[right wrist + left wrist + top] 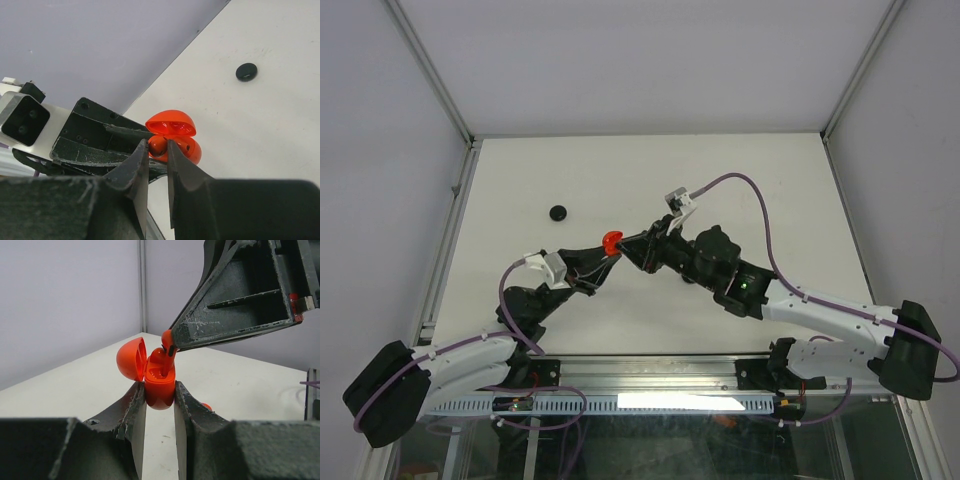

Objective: Insert the wireless bluetooth earbuds into the charging case
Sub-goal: Place the earbud in the charging case.

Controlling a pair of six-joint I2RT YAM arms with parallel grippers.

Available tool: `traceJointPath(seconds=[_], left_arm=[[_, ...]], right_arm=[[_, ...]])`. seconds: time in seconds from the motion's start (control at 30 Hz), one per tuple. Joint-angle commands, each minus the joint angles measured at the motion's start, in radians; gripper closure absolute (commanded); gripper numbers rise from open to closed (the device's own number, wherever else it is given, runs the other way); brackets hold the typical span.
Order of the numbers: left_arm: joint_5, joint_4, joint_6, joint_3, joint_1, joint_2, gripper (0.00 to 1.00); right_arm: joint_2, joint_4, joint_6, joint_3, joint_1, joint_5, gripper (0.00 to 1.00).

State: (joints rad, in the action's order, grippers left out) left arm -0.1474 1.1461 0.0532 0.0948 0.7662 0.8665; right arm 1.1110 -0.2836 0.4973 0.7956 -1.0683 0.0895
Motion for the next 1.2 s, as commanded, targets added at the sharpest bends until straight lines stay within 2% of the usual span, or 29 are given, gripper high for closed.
traceJointPath(seconds=[0.0, 0.3, 0.67, 1.0, 1.07, 1.17], left_arm=[[0.022, 0.098, -0.048, 0.039, 0.006, 0.008, 1.0], [0.014, 0.099, -0.066, 0.059, 0.006, 0.047, 1.0], [0.1, 0.105, -0.02, 0.048, 0.006, 0.043, 1.0], [0.077, 0.084, -0.007, 0.052, 0.006, 0.053, 1.0], [0.074, 0.075, -0.003, 0.052, 0.006, 0.054, 1.0], [0.078, 0.052, 0.005, 0.051, 0.006, 0.048, 1.0]], right_arm=[[0.028, 0.037, -0.009, 0.055, -0.01, 0.091, 0.94], [0.046, 0.09, -0.004, 0.089, -0.038, 0.15, 0.86], [0.047, 0.129, 0.001, 0.102, -0.049, 0.173, 0.77], [0.063, 0.157, -0.003, 0.133, -0.05, 0.168, 0.69], [0.054, 0.166, -0.016, 0.139, -0.051, 0.166, 0.67], [0.027, 0.195, -0.055, 0.153, -0.049, 0.152, 0.57]])
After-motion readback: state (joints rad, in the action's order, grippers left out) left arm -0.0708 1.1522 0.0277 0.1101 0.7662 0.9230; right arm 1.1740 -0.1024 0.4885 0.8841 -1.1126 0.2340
